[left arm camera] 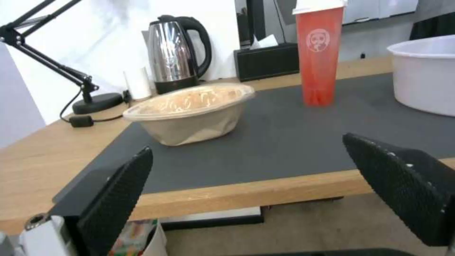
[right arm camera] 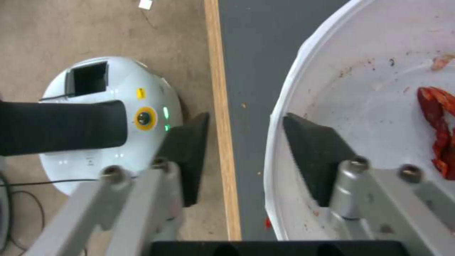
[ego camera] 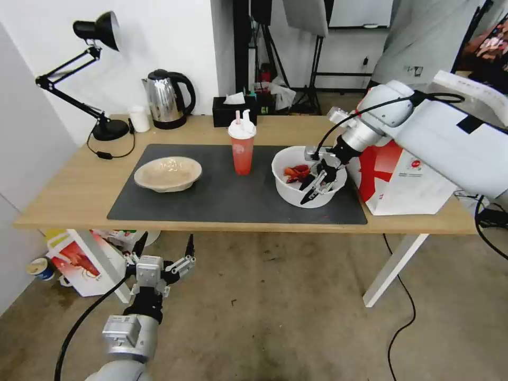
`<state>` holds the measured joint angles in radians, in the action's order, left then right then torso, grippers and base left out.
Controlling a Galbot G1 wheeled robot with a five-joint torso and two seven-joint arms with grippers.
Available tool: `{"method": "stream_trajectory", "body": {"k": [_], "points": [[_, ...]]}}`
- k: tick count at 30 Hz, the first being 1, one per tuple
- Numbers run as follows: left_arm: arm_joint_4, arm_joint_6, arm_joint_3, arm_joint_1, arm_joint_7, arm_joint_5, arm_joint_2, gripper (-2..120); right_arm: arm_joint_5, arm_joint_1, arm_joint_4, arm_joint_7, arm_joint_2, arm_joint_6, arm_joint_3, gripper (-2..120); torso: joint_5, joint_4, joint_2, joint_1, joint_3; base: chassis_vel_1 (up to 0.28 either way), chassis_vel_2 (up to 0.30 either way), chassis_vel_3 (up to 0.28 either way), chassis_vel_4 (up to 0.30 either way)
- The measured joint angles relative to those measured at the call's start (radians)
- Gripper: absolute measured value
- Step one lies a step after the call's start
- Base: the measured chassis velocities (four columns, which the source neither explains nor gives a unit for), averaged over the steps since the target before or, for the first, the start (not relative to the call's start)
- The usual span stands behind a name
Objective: Pick up the trash from the table and place it into the takeout bag.
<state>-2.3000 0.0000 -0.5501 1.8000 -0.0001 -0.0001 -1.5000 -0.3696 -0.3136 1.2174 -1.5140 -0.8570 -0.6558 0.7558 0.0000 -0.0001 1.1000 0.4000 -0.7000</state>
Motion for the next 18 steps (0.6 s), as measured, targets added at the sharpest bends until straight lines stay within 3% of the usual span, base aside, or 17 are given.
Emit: {"method": "stream_trajectory", "body": {"k": [10,18], "points": [[0.0,0.0,0.0,0.0,0.0,0.0,0.0,100,-0.011,-0.006,-0.009,-0.019,0.01,-0.006,-0.002,2,0.0,0.0,0.0,0.0,0.0,0.0,0.0,0.0,0.0],[0.0,0.0,0.0,0.0,0.0,0.0,0.0,100,-0.022,-0.001,-0.005,-0.019,0.018,-0.007,-0.002,0,0.0001,0.0,0.0,0.0,0.0,0.0,0.0,0.0,0.0]]}}
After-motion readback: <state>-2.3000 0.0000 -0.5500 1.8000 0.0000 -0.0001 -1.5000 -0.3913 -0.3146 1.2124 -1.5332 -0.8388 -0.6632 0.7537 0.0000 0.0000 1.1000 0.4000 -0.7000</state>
